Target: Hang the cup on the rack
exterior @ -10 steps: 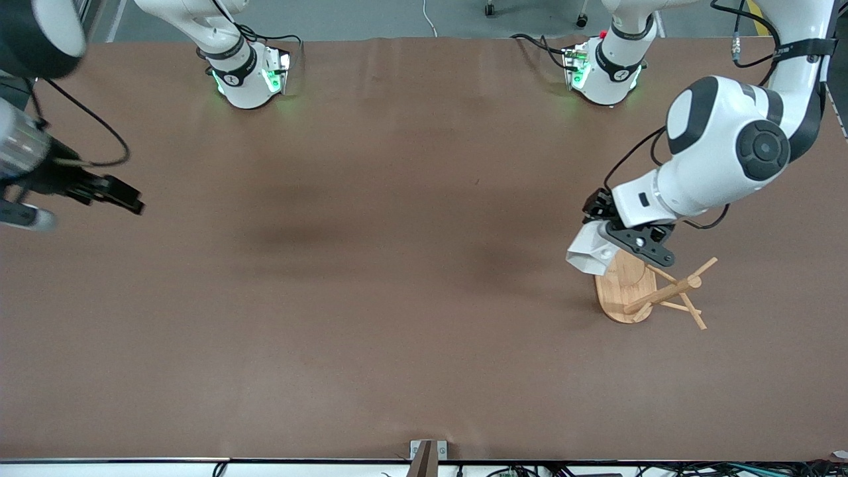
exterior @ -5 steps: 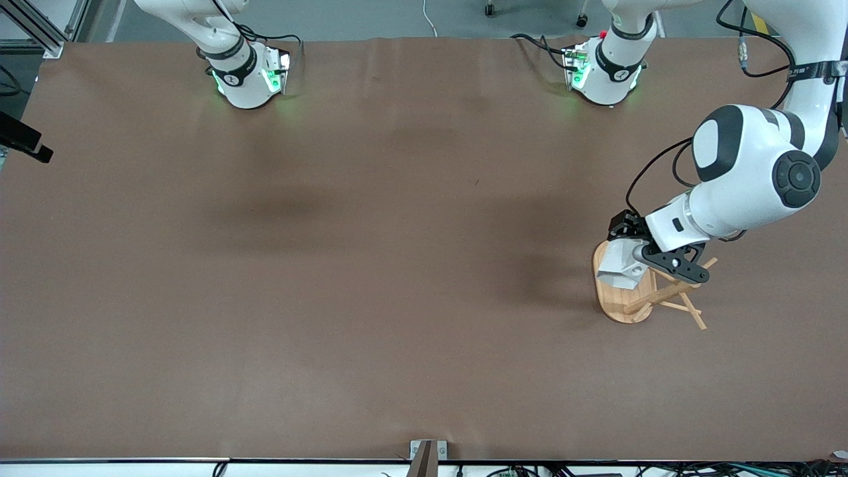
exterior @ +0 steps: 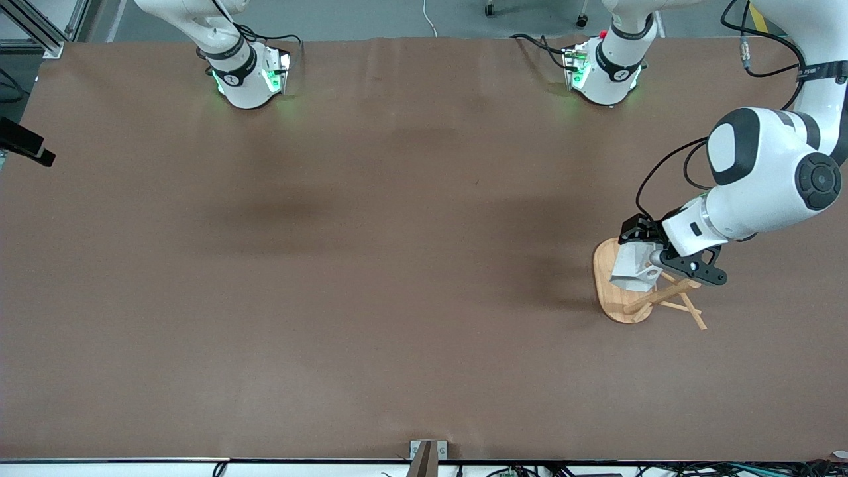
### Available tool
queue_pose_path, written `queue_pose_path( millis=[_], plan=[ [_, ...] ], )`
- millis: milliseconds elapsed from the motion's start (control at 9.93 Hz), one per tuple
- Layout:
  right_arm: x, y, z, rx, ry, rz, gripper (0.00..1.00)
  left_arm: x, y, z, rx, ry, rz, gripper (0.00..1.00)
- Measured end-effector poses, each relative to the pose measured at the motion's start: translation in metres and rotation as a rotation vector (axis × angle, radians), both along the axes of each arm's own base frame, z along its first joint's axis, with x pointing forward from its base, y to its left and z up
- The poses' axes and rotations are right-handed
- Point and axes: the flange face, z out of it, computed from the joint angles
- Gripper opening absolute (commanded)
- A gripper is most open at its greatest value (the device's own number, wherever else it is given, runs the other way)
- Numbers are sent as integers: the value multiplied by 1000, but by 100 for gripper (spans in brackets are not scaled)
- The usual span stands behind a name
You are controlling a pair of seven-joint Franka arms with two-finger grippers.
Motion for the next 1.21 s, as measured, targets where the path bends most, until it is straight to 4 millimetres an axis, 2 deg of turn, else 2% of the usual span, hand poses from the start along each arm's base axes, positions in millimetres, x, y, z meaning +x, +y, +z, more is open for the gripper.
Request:
queue_pose_path(
  millis=[302,403,503,604,906,1007,1208],
  plan=[
    [0,2,0,0,0,5,100,2,18,-6,3,11,32,6],
    [0,2,0,0,0,6,100,3,18,-9,0,11,35,27],
    [0,2,0,0,0,7,100,3,19,-9,-1,11,38,81],
    [0,2,0,0,0,7,100,3,21,-10,-1,13,41,100],
    [0,2,0,0,0,6,100,5,32,-4,-1,3,53,100],
    [0,2,0,0,0,6,100,6,36,5,1,-10,65,100],
    [0,2,0,0,0,6,100,0,37,37,8,-27,101,100]
  ],
)
